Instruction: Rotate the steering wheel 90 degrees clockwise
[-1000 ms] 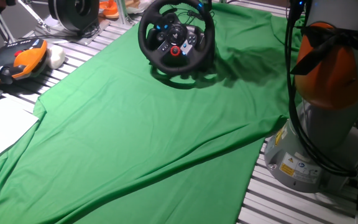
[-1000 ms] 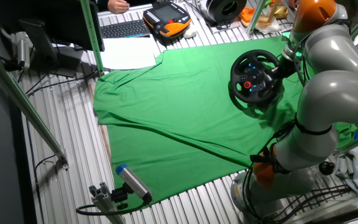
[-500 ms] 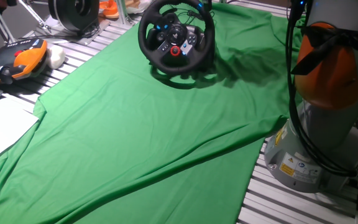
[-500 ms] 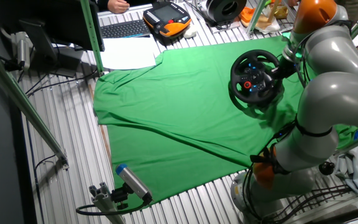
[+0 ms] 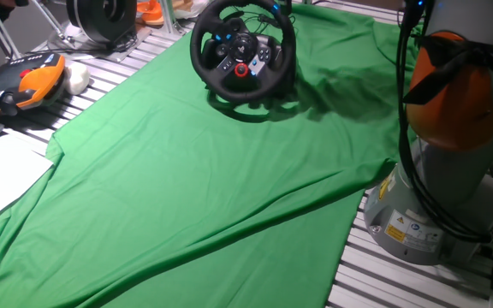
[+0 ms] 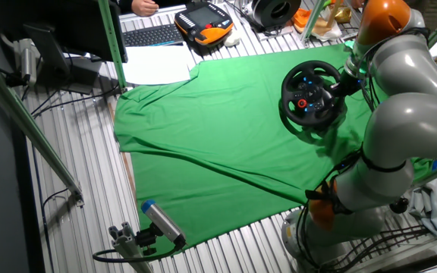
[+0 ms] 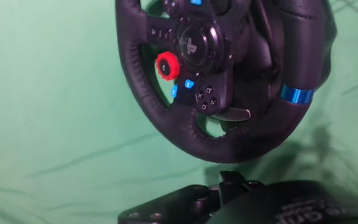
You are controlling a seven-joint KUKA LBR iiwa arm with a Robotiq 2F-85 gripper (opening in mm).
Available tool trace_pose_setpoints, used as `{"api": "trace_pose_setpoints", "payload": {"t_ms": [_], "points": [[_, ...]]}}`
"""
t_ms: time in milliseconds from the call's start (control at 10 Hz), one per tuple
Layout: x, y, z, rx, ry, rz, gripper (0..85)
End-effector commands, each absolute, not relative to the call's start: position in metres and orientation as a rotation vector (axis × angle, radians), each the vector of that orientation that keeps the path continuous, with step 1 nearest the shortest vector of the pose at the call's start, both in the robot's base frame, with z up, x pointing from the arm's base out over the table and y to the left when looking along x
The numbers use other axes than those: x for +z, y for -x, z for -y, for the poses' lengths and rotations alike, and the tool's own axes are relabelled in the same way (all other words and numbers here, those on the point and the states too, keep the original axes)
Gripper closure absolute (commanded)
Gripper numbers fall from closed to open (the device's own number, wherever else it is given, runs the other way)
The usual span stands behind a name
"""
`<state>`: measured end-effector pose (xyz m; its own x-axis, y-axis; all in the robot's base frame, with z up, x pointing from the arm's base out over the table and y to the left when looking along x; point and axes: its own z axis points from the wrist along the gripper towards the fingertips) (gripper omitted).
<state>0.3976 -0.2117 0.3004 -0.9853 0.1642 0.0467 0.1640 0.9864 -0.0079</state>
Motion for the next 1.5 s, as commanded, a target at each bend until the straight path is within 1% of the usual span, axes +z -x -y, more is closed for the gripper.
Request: {"api": "trace_pose_setpoints", "payload": {"t_ms": [0,100,300,700,800,900,1200,1400], "points": [[0.300,-0.398,0.212,0.005,0.251,3.095,85.0],[0.300,-0.398,0.212,-0.036,0.172,3.130,85.0],[0.300,-0.398,0.212,-0.064,0.194,3.106,85.0],[0.301,-0.399,0.212,-0.082,0.242,3.052,85.0],[0.301,-0.412,0.212,-0.081,0.254,3.022,85.0],[0.301,-0.425,0.212,-0.071,0.269,3.006,68.0],[0.295,-0.470,0.220,-0.052,0.253,3.002,68.0],[0.287,-0.490,0.227,-0.046,0.250,3.007,68.0]]}}
